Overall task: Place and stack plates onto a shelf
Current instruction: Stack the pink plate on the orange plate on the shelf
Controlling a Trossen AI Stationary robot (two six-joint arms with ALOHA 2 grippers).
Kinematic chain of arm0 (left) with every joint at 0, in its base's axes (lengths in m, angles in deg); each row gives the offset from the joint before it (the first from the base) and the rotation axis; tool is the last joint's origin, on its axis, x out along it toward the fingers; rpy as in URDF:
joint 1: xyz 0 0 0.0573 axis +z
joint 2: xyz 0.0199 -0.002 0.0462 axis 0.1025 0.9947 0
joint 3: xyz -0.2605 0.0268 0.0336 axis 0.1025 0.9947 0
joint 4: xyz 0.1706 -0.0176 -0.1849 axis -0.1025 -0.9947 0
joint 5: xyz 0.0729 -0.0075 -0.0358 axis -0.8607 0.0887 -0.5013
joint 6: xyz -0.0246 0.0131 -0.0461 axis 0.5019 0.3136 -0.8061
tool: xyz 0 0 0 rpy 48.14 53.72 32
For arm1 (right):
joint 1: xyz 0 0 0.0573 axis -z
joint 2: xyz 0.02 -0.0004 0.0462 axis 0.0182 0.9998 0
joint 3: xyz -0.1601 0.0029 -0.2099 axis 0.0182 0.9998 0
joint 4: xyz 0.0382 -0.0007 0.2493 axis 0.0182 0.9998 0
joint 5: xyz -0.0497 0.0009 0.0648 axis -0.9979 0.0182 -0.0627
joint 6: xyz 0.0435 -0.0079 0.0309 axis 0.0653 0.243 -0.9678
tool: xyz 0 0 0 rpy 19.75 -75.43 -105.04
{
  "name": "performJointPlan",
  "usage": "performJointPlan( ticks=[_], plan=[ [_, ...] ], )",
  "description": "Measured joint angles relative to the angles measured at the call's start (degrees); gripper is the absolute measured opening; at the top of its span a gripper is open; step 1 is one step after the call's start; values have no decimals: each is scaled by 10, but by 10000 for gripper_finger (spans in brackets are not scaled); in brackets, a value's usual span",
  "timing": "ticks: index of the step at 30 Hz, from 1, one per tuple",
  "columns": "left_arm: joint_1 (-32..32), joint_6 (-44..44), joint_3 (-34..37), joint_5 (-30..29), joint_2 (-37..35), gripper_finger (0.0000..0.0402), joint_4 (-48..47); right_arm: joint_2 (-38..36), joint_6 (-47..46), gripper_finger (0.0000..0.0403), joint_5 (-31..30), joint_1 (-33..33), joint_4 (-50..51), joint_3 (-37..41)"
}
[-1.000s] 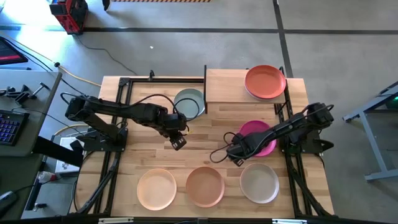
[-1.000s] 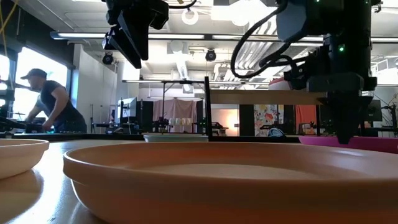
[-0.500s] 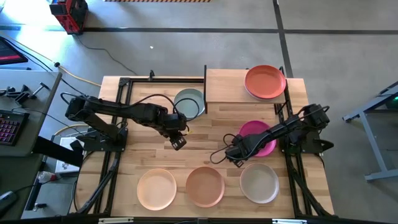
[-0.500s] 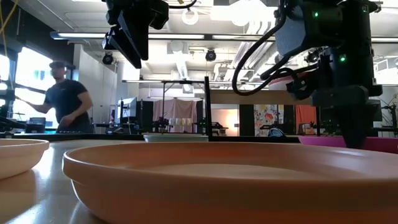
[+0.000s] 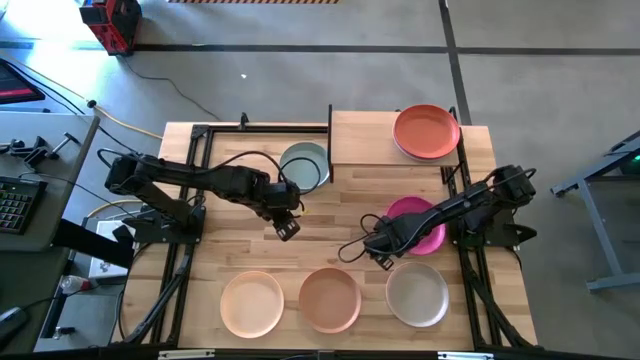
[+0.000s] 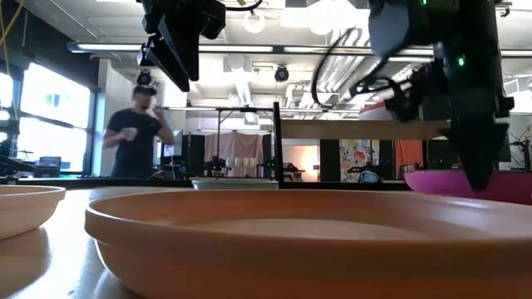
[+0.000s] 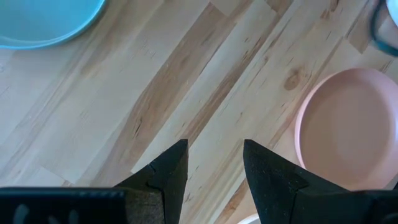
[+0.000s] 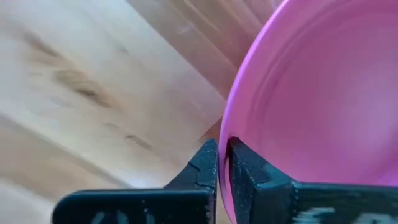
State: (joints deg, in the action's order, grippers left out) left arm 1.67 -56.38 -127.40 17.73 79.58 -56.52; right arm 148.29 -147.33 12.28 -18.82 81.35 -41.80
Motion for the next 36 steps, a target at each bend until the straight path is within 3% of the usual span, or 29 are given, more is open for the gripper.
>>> performJointPlan(
  ticks=[14, 21, 36],
  plan=[
    [0, -1, 0, -1, 0, 145, 1, -54, 37, 1, -9, -40, 15, -81],
    [0, 0, 0, -1, 0, 145, 1, -54, 47, 0, -42, -60, 36, -129],
    [0, 0, 0, -1, 0, 145, 1, -54, 101, 0, -126, -68, 191, -318]
  ],
)
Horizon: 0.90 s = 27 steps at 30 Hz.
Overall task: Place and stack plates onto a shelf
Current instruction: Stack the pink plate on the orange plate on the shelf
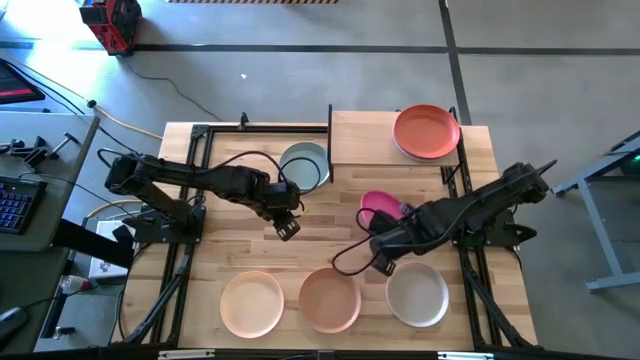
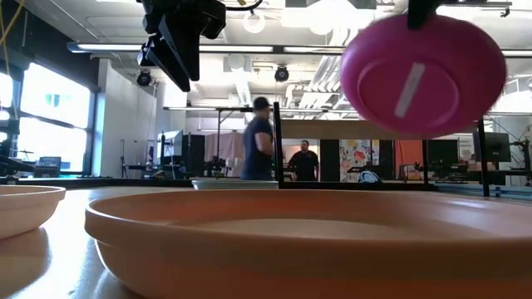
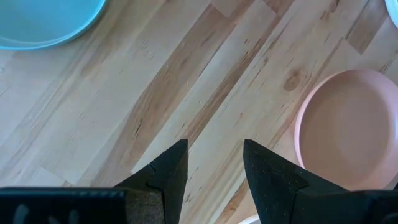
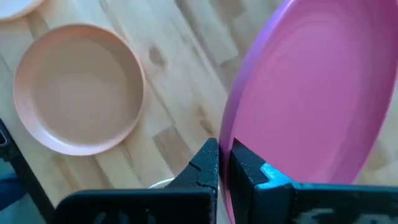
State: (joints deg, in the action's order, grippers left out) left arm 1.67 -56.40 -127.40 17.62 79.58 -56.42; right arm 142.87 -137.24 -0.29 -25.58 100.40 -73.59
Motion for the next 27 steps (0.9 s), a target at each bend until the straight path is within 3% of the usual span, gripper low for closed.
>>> performJointPlan(
  ticks=[10, 17, 27],
  plan=[
    [0, 0, 0, 0, 0, 145, 0, 0, 33, 0, -111, 20, 161, -141],
    [1, 10, 0, 0, 0, 145, 1, -9, 149, 0, -151, 83, 157, -175],
    [0, 20, 0, 0, 0, 145, 1, -10, 295, 0, -151, 216, 157, -176]
  ],
)
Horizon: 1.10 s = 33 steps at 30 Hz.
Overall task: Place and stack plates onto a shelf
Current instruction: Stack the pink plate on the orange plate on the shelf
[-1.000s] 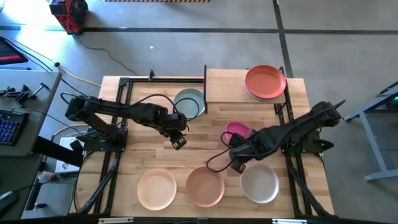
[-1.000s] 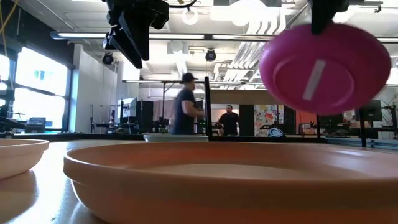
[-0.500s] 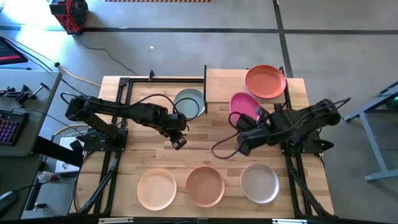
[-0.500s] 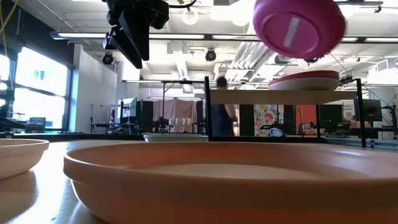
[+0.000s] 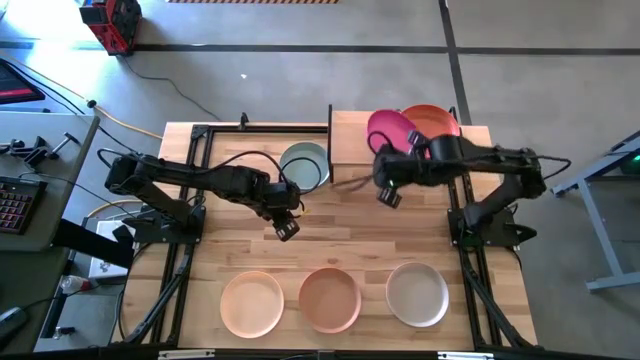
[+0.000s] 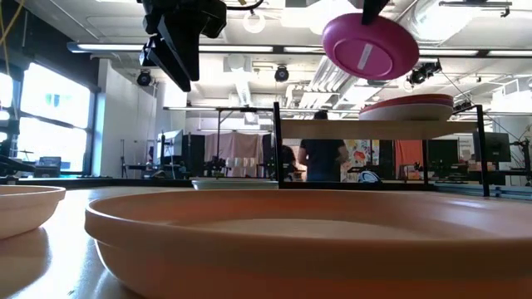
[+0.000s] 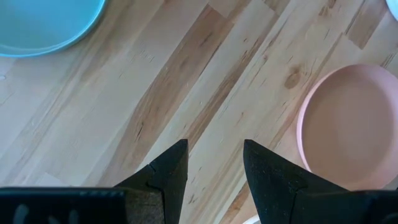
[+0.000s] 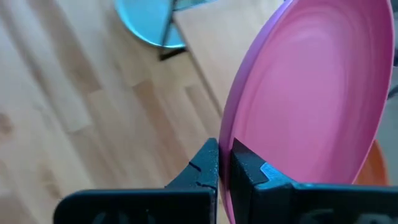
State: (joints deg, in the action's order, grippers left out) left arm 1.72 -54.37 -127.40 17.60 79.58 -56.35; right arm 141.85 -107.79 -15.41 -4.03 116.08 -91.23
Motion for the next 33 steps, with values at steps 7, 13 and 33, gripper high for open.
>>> performJointPlan(
  ticks=[7, 13, 33],
  plan=[
    [0, 11, 0, 0, 0, 145, 0, 0, 57, 0, -5, 92, 0, 0],
    [0, 11, 0, 0, 0, 145, 0, 0, 78, 0, 5, 144, 0, 0],
    [0, -5, 0, 0, 0, 145, 0, 0, 124, 0, 13, 210, 0, 1]
  ],
)
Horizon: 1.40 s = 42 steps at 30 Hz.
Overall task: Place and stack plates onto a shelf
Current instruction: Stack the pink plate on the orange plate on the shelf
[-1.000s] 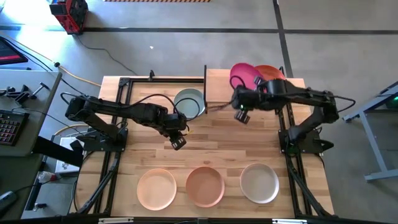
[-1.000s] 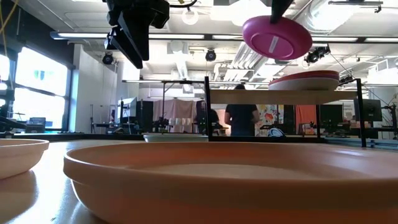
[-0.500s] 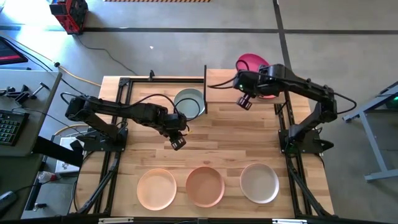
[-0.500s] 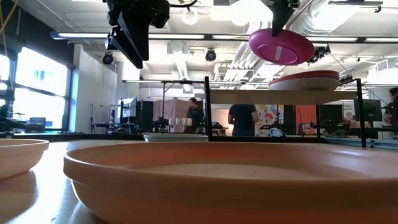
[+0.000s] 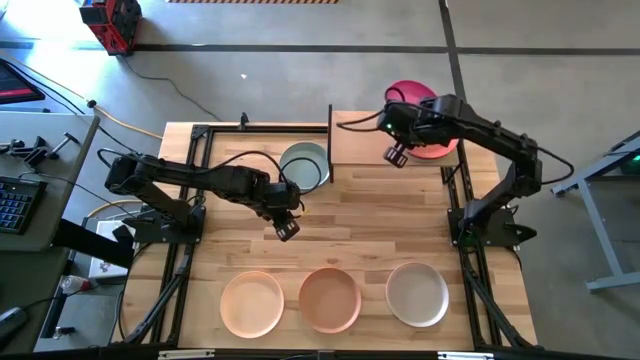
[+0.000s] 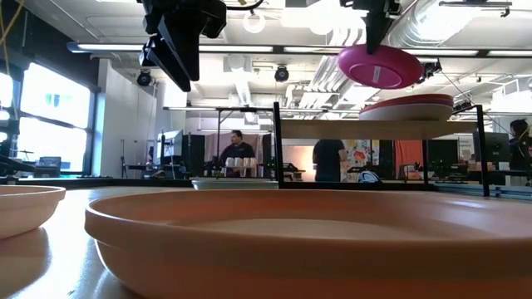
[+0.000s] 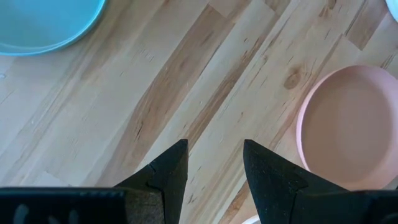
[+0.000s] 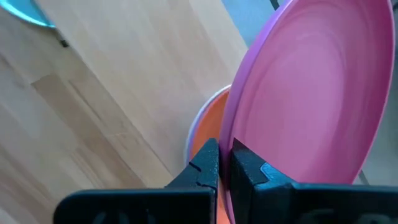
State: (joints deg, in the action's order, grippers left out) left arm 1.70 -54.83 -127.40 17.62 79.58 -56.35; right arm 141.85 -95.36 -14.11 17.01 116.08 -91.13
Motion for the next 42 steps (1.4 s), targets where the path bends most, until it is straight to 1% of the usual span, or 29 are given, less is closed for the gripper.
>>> performJointPlan(
  ticks=[5, 7, 12, 15, 18, 26, 30, 35, 42],
  plan=[
    [0, 0, 0, 0, 0, 145, 0, -1, 0, 0, 32, 27, -2, 6],
    [0, 0, 0, 0, 0, 145, 0, -15, 0, 0, 32, 28, -2, 35],
    [0, 0, 0, 0, 0, 145, -1, -74, -11, 0, 16, 27, 0, 144],
    [0, 0, 0, 0, 0, 145, -1, -103, -9, 0, 20, 26, -15, 183],
    [0, 0, 0, -3, 0, 145, 0, -116, 18, 0, 27, 25, -30, 210],
    [0, -1, 0, -14, 0, 145, 0, -116, 71, 0, 21, 40, -47, 244],
    [0, -1, 0, -15, 0, 145, 0, -115, 90, 0, 25, 49, -57, 244],
    [0, -2, 0, -15, 0, 145, 0, -115, 111, 0, 67, 57, -70, 244],
    [0, -2, 0, -17, 0, 145, 0, -108, 109, 0, 74, 67, -64, 244]
  ],
)
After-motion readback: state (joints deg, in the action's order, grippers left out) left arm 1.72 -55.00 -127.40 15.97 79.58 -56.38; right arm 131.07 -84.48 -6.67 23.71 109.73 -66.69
